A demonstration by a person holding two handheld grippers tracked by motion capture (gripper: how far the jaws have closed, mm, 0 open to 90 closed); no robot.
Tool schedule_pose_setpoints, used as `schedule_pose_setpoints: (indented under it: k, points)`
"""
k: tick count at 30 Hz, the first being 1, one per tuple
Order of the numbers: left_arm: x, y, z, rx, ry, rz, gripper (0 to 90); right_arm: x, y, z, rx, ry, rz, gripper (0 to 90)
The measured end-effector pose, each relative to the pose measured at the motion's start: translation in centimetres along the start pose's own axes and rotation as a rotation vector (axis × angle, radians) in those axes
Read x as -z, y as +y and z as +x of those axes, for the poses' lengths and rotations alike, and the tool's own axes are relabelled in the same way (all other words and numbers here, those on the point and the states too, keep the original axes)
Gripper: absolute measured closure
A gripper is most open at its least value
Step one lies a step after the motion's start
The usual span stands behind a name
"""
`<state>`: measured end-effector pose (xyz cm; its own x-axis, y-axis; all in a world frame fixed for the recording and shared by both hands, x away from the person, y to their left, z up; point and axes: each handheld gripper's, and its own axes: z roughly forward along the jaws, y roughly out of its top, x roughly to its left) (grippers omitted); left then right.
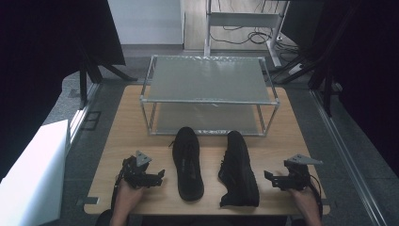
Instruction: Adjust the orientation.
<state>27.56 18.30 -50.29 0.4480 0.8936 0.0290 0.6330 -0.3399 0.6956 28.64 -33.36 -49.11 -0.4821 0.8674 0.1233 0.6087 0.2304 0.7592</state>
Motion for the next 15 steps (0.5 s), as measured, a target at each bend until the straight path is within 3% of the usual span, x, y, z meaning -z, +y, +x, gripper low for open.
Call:
schedule_pose_setpoints:
  k: [15]
  points:
    - [-0.2,-0.1,0.1,0.002,0.005,0.009,0.0,0.6,2.1,1.1,0.025,0.022,-0.013,0.0]
